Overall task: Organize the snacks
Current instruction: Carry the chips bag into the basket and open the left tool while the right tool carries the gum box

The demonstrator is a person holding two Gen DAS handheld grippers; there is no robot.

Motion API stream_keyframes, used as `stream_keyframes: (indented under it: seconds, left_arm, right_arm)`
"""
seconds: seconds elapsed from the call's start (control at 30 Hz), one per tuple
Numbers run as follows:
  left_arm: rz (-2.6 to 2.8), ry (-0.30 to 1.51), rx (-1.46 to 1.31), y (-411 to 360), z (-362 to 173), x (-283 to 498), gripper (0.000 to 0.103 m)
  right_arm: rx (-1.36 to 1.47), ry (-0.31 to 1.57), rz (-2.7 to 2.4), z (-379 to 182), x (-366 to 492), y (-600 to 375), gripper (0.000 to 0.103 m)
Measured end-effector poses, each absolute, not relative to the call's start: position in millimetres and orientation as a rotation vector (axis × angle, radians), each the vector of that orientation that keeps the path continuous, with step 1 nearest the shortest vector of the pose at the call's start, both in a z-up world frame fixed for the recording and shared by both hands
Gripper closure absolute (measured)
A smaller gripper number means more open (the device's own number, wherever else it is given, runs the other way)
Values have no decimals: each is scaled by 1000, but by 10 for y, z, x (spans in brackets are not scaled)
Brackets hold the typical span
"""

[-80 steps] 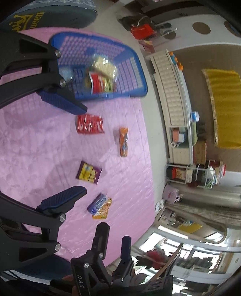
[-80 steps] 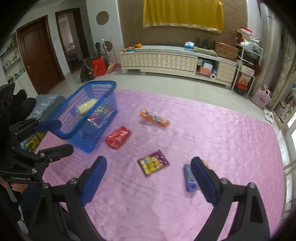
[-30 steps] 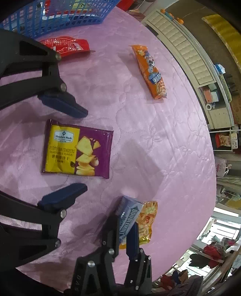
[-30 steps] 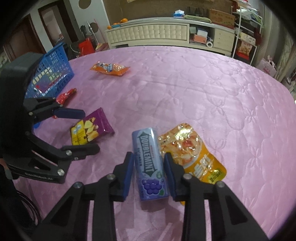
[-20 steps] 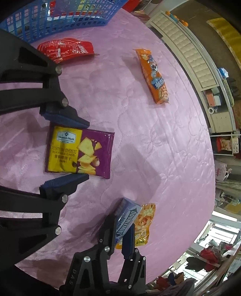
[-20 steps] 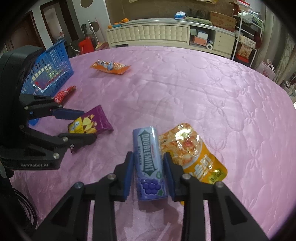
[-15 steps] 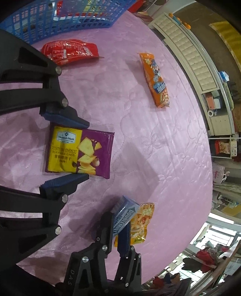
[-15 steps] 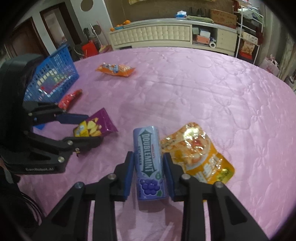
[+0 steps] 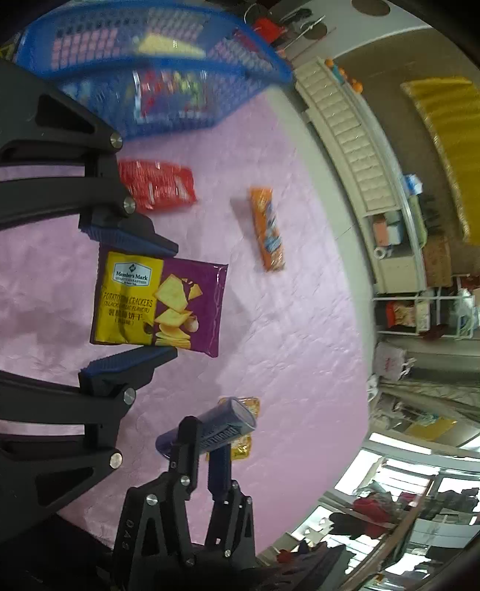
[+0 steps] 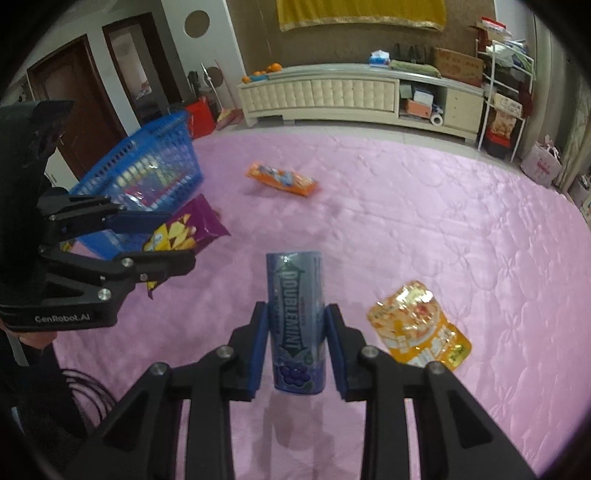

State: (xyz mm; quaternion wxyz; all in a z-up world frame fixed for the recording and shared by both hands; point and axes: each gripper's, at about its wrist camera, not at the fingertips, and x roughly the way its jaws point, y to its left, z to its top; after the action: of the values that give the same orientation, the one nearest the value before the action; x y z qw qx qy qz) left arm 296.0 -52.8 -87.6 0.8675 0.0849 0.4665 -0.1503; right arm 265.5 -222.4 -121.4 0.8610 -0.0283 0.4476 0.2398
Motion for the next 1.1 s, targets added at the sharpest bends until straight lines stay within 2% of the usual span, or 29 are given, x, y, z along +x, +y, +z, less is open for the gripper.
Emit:
stream_keyframes:
  seconds: [0.57,1.1]
  left_arm:
    - [-113,820,92,748,-26,2449,57]
    - [-1,817,54,1539,14,2265,57]
  right_arm:
    - [-133,844,654,-420,2433,-1146,68]
    - [-210,820,794,-173,2502,-132,68]
